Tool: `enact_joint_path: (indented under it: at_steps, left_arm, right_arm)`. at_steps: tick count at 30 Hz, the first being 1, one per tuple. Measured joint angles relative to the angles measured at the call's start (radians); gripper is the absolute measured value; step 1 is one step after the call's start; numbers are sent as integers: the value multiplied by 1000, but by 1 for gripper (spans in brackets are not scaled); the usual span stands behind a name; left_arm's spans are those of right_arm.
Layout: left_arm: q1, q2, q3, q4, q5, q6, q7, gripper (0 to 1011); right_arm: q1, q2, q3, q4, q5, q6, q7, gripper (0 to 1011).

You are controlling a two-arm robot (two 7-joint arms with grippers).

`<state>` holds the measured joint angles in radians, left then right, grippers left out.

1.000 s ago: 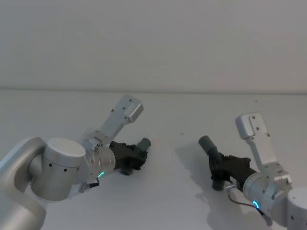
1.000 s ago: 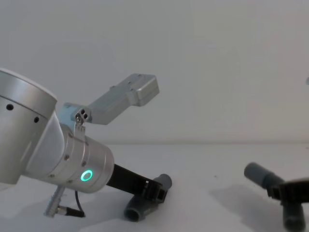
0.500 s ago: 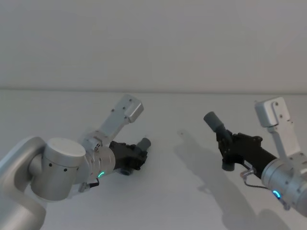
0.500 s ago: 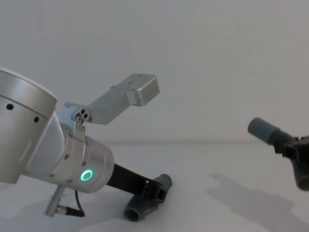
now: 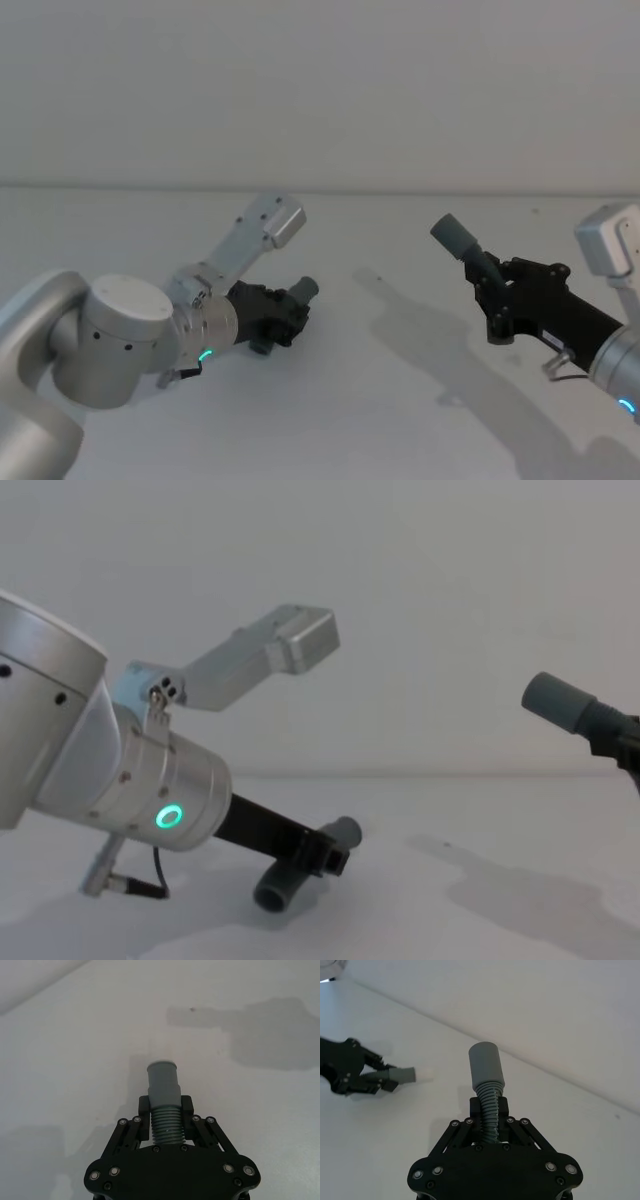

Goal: Use both hands to pick up one end of the pipe from the table, align the ends, and insert them.

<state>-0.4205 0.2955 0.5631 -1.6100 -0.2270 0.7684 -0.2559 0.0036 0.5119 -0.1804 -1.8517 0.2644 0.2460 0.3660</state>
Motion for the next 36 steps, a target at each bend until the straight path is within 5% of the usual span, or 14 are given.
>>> enact_joint_path:
  at_steps: [17,36]
  left_arm:
    - [-34,114,10,-85,10,-71,-139,345]
    - [-95,223,26,-88,-62,-227,-398,345]
  right_arm:
    - [-11,112,14,89,45,-262,200,159]
    - [20,163,-19,175,86,-465,354,159]
